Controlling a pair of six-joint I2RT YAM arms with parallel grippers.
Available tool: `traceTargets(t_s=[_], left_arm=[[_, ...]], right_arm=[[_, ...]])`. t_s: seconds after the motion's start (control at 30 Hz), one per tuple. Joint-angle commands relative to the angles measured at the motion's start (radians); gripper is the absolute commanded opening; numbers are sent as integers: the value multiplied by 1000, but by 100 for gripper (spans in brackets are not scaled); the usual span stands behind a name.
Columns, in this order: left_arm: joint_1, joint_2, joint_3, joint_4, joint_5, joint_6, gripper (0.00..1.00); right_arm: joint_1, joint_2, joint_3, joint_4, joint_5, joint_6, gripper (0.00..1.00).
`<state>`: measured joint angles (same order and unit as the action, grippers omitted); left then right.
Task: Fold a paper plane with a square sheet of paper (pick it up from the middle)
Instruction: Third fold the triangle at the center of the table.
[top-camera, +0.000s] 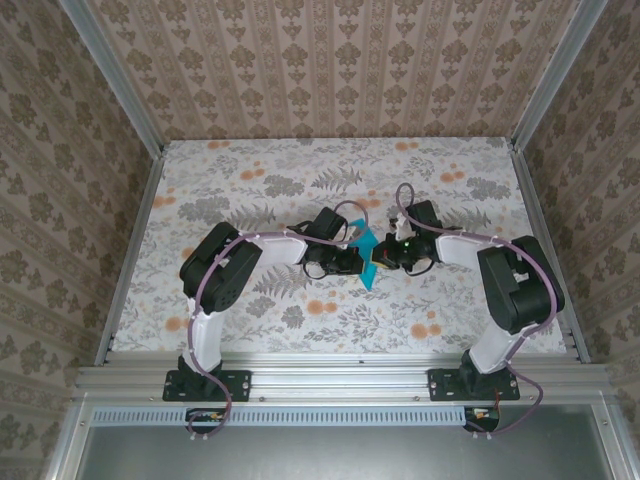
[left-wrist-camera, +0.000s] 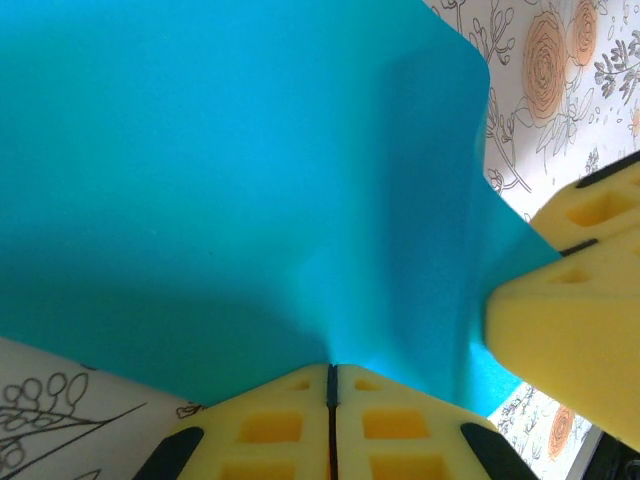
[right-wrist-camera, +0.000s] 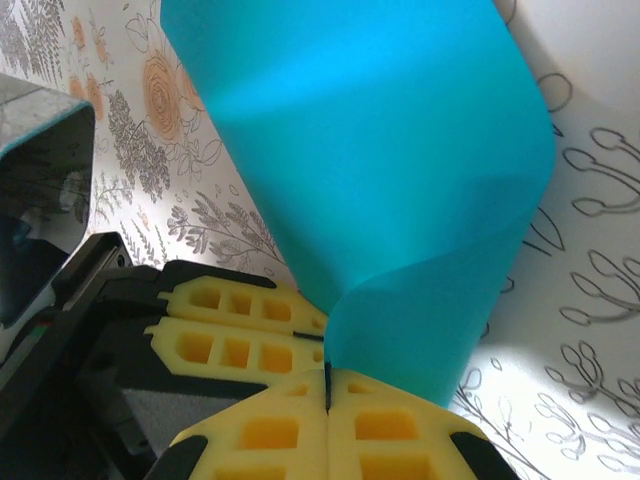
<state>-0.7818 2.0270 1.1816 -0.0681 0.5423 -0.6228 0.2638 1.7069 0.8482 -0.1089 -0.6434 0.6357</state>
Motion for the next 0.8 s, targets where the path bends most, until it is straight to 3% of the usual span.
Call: traceTargets(t_s=[0.0, 0.5, 0.77], left_arm=[[13, 18, -10, -127, -42, 28, 9], [22, -67, 8, -116, 5, 9, 14], [71, -99, 10, -135, 6, 27, 19]], right_arm=[[11, 30, 35, 7, -6, 7, 3], [29, 91, 76, -24, 17, -18, 4], [43, 99, 93, -43, 18, -28, 4]])
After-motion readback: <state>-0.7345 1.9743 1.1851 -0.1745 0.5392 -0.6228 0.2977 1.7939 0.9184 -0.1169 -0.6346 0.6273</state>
